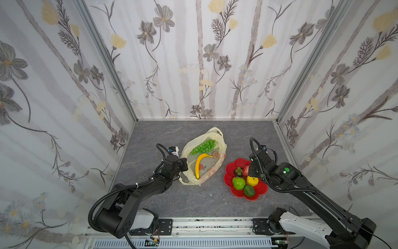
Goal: Take the fake fruits out of the plastic bag
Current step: 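Lift the strawberry out of the bag and carry it over the plate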
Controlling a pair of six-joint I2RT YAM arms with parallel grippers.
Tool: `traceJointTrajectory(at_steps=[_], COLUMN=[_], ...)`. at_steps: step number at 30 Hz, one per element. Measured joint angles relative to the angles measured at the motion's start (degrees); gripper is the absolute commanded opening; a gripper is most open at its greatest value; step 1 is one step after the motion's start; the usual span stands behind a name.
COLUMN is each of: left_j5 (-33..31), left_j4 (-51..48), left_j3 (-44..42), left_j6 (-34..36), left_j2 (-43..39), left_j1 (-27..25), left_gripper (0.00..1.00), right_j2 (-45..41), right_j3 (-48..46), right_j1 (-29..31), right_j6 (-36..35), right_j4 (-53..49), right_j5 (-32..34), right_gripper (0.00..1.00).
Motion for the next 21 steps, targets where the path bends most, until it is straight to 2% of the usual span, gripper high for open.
traceJointTrajectory(at_steps=[21], left_j5=[-0.02], left_j4=[-0.02], left_j3=[0.0], left_j6=[0.0], left_j2=[-0.04], left_j1=[0.0], left_gripper=[0.0], right_j2=[4.98], right_j3=[0.57], right_j1=[2.73], right_j6=[0.57], right_j4=[-2.8], right_j5=[2.86], right_gripper=[0.0])
